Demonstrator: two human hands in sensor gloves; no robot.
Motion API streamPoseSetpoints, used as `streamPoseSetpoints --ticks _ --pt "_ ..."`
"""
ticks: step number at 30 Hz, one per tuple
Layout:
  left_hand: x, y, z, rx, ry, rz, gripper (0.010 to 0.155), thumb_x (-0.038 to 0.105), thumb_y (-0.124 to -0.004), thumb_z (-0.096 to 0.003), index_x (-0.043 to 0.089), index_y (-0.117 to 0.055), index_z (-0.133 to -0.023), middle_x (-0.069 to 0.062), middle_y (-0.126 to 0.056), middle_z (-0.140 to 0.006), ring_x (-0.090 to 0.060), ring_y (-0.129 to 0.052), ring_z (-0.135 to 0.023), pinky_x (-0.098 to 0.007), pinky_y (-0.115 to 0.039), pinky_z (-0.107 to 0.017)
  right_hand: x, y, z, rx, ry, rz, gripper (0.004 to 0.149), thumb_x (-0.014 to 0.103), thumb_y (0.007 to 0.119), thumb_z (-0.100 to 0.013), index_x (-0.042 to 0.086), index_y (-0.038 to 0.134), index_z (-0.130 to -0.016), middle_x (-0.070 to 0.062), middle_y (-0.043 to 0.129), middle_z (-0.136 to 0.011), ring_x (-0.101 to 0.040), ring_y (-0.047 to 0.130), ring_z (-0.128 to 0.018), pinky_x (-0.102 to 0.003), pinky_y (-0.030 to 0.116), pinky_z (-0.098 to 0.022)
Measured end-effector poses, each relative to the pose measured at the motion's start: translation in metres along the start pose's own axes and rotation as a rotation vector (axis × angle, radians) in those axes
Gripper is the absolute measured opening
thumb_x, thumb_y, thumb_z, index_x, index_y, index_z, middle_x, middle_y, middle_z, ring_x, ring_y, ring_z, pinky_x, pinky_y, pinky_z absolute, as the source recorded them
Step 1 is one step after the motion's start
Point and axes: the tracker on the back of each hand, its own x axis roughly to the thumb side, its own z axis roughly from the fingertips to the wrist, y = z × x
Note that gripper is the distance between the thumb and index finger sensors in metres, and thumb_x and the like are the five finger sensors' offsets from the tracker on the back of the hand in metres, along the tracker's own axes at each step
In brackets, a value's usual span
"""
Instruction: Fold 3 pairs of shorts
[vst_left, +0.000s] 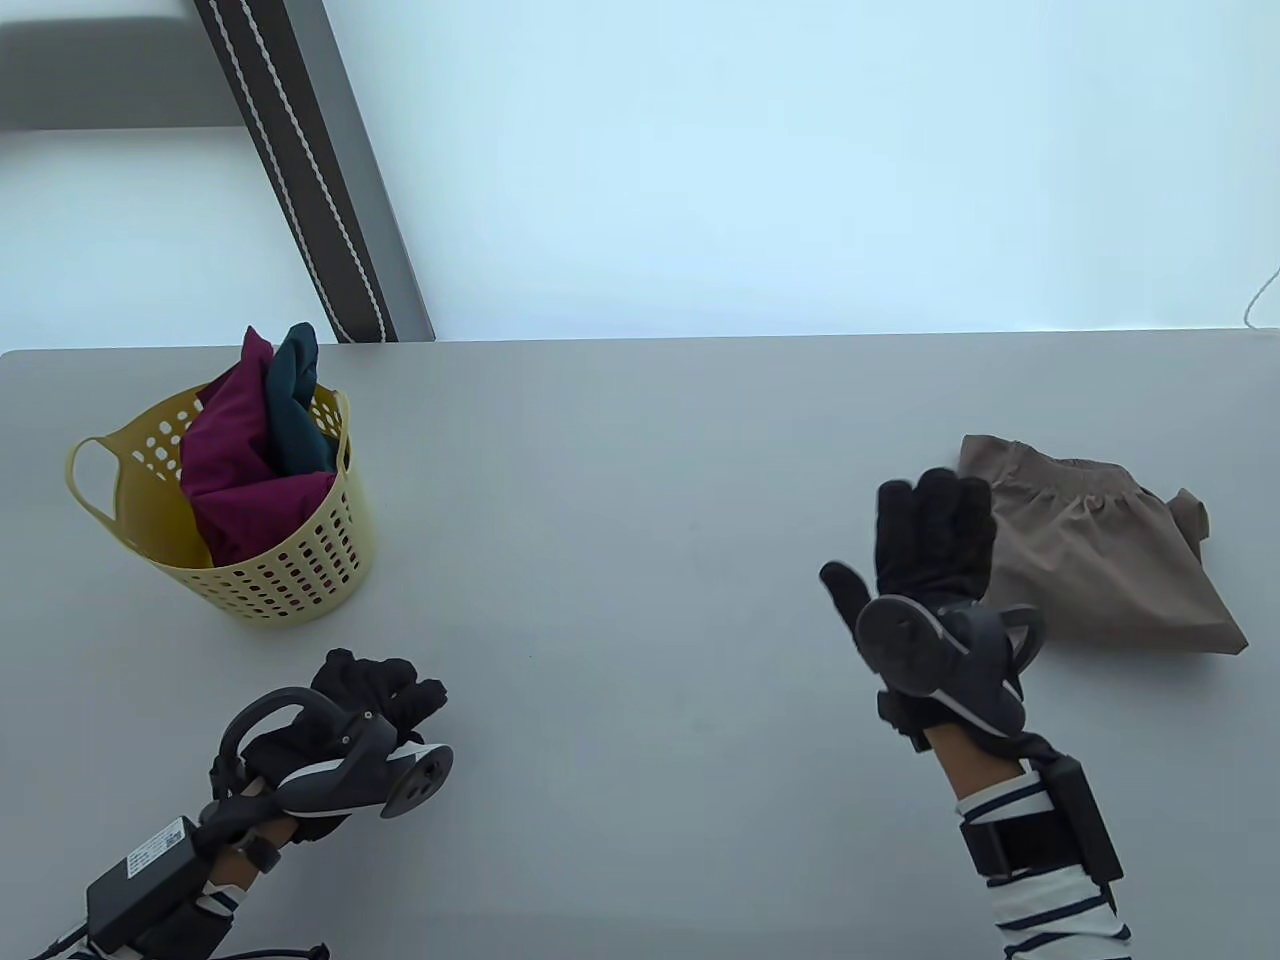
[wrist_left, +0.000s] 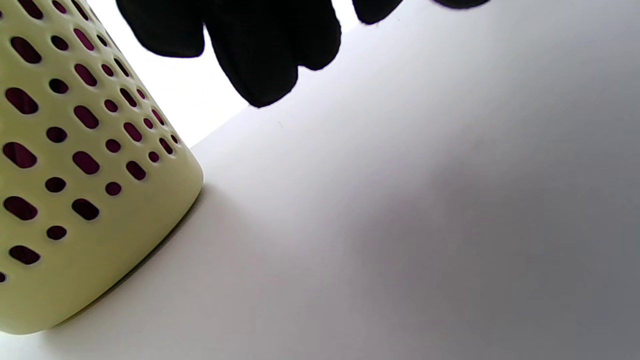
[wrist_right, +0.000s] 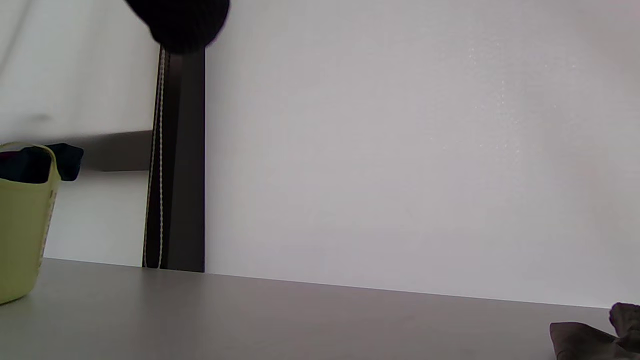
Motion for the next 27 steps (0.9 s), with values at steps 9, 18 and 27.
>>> streamPoseSetpoints --ticks 9,18,27 --pt "-0.003 -0.012 -0.004 -0.027 0.023 -0.028 0.058 0.049 -0.055 -0.0484 0.029 -0.039 -0.101 -0.010 -0.066 -0.105 -0.030 -0.086 -0.091 -0.059 -0.068 -0.071 0.021 0.059 0.040 0.174 -0.101 0.048 0.063 0.044 0.062 -0.051 0.003 0.055 -0.098 -0.034 0.050 -0.100 -0.059 0.061 -0.086 -0.063 0.057 -0.059" --pt "-0.034 0.019 0.011 0.275 0.239 -0.200 0.069 0.053 -0.053 -0.0468 0.025 -0.023 -0.103 -0.020 -0.048 -0.112 -0.034 -0.076 -0.097 -0.062 -0.064 -0.072 0.020 0.053 0.037 0.160 -0.093 0.016 0.062 0.044 0.062 -0.051 0.004 0.057 -0.097 -0.034 0.050 -0.100 -0.060 0.060 -0.086 -0.064 0.056 -0.059" --pt "-0.197 0.084 0.005 0.285 0.761 0.236 0.102 0.061 -0.058 -0.0444 0.004 0.000 -0.105 -0.038 -0.034 -0.117 -0.051 -0.071 -0.102 -0.069 -0.061 -0.072 0.017 0.049 0.034 0.156 -0.080 -0.007 0.063 0.044 0.062 -0.051 0.003 0.056 -0.098 -0.035 0.049 -0.100 -0.061 0.058 -0.087 -0.065 0.055 -0.059"
